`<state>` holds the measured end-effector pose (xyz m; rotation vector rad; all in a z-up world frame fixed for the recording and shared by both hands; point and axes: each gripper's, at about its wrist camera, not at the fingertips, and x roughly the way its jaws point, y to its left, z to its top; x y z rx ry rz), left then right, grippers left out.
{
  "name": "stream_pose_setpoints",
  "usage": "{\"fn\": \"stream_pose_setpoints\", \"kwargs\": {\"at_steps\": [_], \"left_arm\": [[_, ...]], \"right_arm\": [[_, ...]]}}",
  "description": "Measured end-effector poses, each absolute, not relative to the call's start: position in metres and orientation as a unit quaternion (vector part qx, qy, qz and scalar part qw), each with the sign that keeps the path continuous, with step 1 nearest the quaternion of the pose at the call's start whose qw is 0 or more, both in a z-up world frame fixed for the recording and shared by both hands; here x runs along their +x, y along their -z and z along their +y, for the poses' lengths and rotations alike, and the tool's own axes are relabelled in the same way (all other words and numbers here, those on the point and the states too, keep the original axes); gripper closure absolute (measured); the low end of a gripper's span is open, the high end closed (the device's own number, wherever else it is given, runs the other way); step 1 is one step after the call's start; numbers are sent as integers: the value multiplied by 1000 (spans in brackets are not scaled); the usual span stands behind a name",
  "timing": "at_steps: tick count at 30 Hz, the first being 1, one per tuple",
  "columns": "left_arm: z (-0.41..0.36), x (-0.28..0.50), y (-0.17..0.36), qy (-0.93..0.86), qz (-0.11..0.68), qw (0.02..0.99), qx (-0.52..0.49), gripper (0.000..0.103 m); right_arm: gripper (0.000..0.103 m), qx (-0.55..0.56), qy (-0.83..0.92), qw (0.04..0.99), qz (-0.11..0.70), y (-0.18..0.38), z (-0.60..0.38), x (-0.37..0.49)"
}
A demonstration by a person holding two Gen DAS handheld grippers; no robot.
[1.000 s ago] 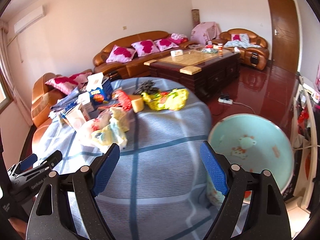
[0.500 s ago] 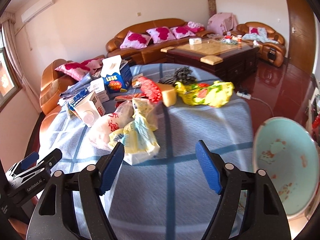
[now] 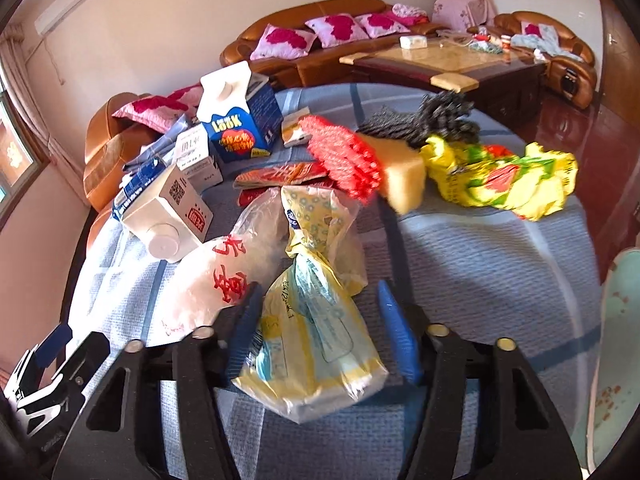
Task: Collect trash
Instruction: 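Grasp the yellow plastic bag with the right tool while the left tool grasps the clear red-printed bag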
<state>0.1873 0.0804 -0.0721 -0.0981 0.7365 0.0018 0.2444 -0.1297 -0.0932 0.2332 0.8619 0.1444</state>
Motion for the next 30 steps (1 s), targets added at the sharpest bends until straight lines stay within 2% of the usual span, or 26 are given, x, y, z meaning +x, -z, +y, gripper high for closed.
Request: {"fn": "stream_pose_setpoints", "kwargs": {"at_steps": [3, 7, 15, 21, 25, 30], "left_arm": [[77, 190, 70, 3, 356, 933, -43, 7], [70, 194, 66, 12, 354, 934, -42, 8], [39, 204, 60, 37, 345, 938, -28, 8], [7, 226, 68, 55, 360, 931, -18, 9], [-10, 240, 80, 53, 379, 924, -4, 17], [-14, 245, 87, 71, 402, 913, -19, 43]], "right_arm": [[57, 109, -76, 900, 416, 96, -128, 244], [69, 113, -88, 897, 417, 93, -130, 237], [70, 115, -93, 915, 376, 67, -150, 197], [70, 126, -67, 916, 374, 72, -172, 176], [70, 140, -58, 913, 379, 77, -184, 167], [70, 153, -54, 910, 380, 79, -190, 157]]}}
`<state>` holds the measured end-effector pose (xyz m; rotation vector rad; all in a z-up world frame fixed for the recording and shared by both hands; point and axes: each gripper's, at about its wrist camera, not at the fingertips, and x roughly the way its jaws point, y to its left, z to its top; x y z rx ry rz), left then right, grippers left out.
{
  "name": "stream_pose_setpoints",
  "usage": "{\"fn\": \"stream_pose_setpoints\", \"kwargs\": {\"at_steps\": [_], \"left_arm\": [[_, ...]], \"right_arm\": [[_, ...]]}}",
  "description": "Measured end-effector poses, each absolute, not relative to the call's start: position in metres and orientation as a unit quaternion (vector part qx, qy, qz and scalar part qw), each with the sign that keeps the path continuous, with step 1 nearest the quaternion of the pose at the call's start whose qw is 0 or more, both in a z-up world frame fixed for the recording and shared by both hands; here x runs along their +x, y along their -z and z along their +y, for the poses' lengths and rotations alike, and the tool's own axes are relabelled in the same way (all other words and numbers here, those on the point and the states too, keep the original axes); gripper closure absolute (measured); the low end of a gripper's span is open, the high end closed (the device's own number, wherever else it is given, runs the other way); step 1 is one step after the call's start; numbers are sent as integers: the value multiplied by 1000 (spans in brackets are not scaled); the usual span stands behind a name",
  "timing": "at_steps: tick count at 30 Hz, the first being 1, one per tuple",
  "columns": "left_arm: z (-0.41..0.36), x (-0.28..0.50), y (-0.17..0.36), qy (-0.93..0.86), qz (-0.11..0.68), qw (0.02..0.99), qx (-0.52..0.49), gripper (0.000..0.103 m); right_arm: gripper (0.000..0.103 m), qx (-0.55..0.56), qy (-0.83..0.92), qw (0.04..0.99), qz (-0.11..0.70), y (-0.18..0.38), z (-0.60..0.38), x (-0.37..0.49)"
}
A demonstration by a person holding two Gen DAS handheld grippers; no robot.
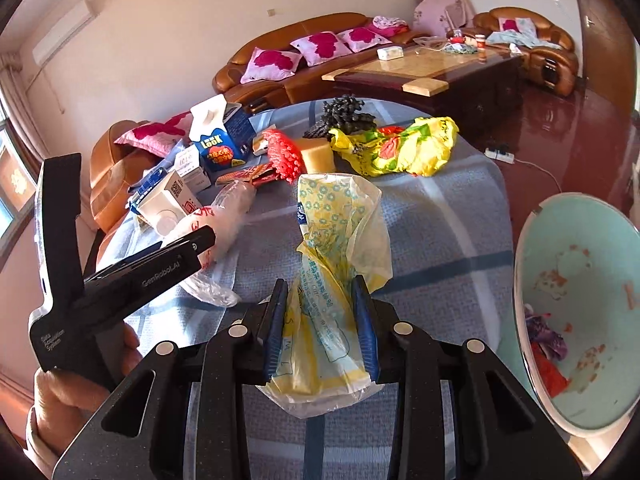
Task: Collect trash
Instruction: 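Grasp the yellow plastic bag with the right tool while the left tool grasps the clear red-printed bag, then lift both bags and carry them toward the mint-green bucket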
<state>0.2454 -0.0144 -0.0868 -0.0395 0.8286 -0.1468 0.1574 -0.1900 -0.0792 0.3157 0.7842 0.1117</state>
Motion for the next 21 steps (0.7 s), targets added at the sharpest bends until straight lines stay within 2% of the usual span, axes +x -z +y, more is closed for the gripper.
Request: {"fn": "stream_pose_setpoints", "kwargs": {"at_steps": [1, 5, 21], "left_arm": [[-15, 245, 88, 76, 407, 910, -20, 52], [-12, 240, 85, 79, 399, 913, -25, 62], [-1, 164, 56, 74, 362, 929, -29, 63]], "right_arm": [[70, 155, -54, 911, 380, 79, -190, 156], [70, 160, -54, 911, 376, 79, -192, 150], [70, 165, -53, 923, 342, 58, -200, 108]]}}
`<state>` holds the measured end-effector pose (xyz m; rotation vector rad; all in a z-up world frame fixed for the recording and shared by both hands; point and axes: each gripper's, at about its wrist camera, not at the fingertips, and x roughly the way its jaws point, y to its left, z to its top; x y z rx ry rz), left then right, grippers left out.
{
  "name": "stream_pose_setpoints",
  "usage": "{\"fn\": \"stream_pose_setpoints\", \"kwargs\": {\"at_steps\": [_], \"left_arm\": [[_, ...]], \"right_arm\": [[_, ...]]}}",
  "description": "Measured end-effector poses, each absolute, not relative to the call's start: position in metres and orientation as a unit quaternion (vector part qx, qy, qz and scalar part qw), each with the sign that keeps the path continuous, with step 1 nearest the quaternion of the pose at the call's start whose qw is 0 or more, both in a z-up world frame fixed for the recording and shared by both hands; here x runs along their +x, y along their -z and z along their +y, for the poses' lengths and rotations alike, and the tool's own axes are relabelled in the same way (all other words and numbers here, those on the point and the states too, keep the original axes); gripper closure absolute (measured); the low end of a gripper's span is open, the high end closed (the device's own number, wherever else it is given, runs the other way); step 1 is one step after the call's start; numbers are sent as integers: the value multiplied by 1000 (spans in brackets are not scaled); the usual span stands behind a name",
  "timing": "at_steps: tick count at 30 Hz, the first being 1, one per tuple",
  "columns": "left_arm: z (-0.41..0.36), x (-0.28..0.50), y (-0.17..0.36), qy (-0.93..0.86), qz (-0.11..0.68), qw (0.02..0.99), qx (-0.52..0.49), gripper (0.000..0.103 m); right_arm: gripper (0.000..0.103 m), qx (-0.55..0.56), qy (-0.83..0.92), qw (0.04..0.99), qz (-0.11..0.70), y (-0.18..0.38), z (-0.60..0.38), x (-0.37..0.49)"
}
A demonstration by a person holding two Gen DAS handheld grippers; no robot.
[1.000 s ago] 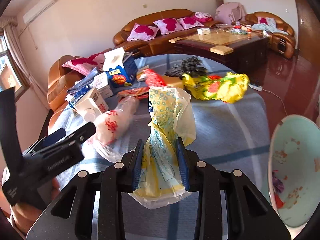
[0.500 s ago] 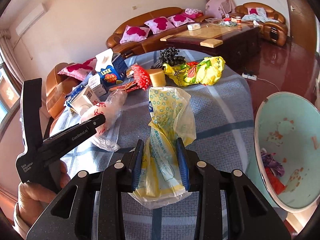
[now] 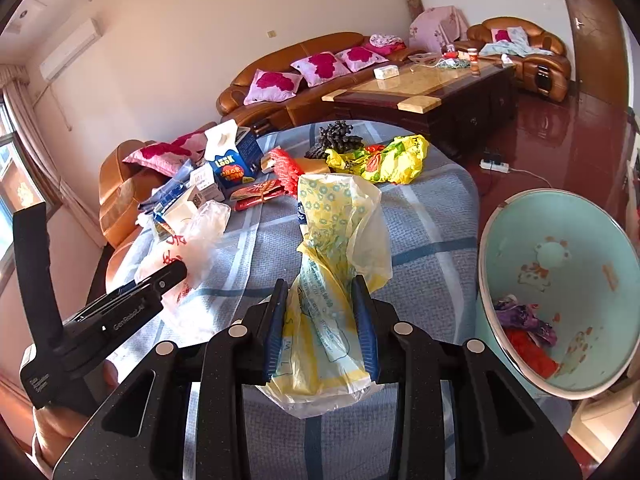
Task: Collect trash
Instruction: 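Lift both bags and carry them toward the mint-green bucket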
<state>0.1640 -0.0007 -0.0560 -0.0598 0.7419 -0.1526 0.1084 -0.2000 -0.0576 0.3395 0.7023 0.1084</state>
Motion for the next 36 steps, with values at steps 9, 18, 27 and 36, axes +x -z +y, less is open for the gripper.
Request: {"fn": "stream_pose_setpoints", "kwargs": {"at_steps": [9, 18, 27, 36], "left_arm": [[-14, 127, 33, 70, 338, 938, -12, 63], [-36, 102, 9, 78, 312, 947, 9, 62], [-66, 87, 2, 97, 306, 947, 25, 62], [-103, 78, 2, 126, 305, 943, 44, 62]], "right_arm": [[70, 143, -55, 935, 320, 39, -204, 84], [70, 87, -60, 948, 299, 17, -215, 70], [70, 91, -24, 953, 290, 11, -254, 52], [70, 104, 12, 954, 281, 10, -287, 32]]}}
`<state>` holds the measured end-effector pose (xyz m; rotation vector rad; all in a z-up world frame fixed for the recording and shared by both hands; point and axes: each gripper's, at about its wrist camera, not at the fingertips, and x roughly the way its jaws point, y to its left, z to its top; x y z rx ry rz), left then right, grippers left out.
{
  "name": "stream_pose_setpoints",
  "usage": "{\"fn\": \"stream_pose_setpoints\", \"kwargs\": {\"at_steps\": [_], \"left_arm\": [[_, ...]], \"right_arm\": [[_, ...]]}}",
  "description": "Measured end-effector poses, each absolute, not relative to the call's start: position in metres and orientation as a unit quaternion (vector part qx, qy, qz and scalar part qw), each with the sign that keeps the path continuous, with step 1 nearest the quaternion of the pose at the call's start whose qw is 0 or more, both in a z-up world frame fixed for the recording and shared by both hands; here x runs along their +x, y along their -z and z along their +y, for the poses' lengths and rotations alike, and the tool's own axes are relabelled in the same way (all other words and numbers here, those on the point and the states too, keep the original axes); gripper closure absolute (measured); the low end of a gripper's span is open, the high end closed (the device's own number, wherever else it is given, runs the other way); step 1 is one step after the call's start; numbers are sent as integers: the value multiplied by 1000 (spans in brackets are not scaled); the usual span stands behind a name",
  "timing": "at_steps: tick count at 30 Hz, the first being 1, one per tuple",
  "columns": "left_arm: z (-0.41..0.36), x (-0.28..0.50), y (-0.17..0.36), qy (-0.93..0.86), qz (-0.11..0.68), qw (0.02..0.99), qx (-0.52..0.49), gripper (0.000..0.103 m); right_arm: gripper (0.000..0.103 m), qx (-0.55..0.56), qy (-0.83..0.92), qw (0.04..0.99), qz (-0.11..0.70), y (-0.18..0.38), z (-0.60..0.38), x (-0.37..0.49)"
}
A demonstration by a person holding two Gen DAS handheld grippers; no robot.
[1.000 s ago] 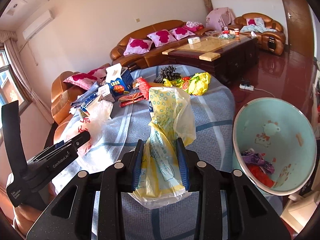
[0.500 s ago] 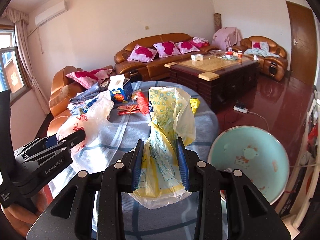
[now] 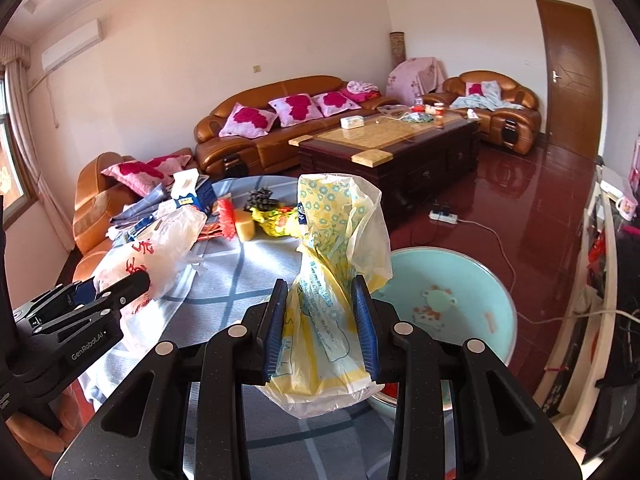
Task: Collect trash
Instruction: 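Lift both bags and carry them toward the mint-green bucket, then open the right tool over the bucket to drop the yellow bag while the left tool drops the clear bag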
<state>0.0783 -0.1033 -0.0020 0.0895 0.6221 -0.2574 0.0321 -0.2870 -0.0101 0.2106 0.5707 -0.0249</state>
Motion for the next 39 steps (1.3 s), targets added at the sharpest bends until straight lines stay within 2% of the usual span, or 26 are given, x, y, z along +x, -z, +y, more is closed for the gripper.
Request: {"fn": "stream_pose_setpoints", "kwargs": {"at_steps": [22, 39], "left_arm": [[-190, 77, 5, 189, 303, 931, 76, 62], [-262, 96, 38, 211, 342, 910, 103, 61]], "right_arm": [[69, 141, 87, 945, 282, 33, -350, 23], [69, 177, 137, 920, 321, 78, -404, 38]]}}
